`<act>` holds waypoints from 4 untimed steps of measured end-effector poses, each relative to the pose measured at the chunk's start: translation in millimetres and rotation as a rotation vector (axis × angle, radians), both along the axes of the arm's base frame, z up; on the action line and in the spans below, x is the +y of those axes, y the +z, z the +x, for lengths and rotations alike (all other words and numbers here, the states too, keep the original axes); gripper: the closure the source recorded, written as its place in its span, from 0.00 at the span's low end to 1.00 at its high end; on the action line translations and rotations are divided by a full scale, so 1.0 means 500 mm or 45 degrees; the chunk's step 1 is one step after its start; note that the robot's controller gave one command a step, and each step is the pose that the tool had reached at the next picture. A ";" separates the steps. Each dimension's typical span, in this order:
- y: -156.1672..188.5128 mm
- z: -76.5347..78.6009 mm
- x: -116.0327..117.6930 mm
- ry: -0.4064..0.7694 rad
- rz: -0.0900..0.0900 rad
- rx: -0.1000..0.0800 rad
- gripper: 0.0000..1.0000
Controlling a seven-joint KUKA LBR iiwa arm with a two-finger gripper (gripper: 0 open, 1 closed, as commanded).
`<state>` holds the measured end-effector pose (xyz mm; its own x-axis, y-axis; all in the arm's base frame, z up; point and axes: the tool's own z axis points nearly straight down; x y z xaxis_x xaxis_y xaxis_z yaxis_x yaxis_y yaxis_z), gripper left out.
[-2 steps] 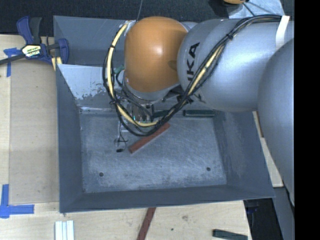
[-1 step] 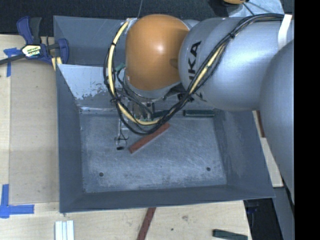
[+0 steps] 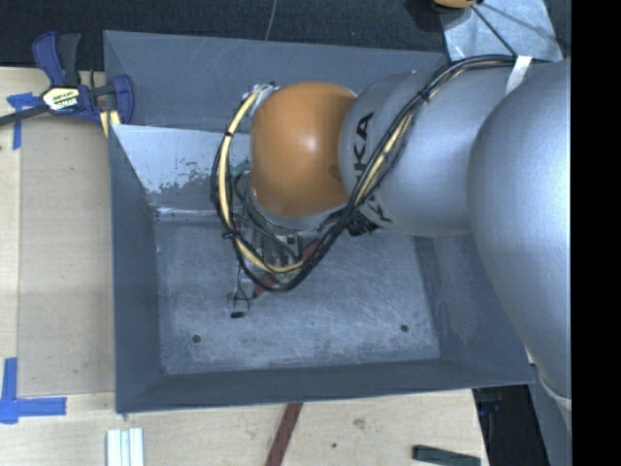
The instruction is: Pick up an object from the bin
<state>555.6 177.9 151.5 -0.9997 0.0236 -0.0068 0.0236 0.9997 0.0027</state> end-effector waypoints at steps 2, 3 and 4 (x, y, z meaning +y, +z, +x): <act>-0.152 0.025 -0.173 0.104 -0.001 0.004 1.00; -0.152 0.025 -0.173 0.104 -0.001 0.004 1.00; 0.130 0.047 -0.155 0.184 -0.003 0.003 1.00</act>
Offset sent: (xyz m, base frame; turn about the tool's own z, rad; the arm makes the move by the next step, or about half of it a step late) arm 0.0105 -0.0870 -0.0786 -0.0823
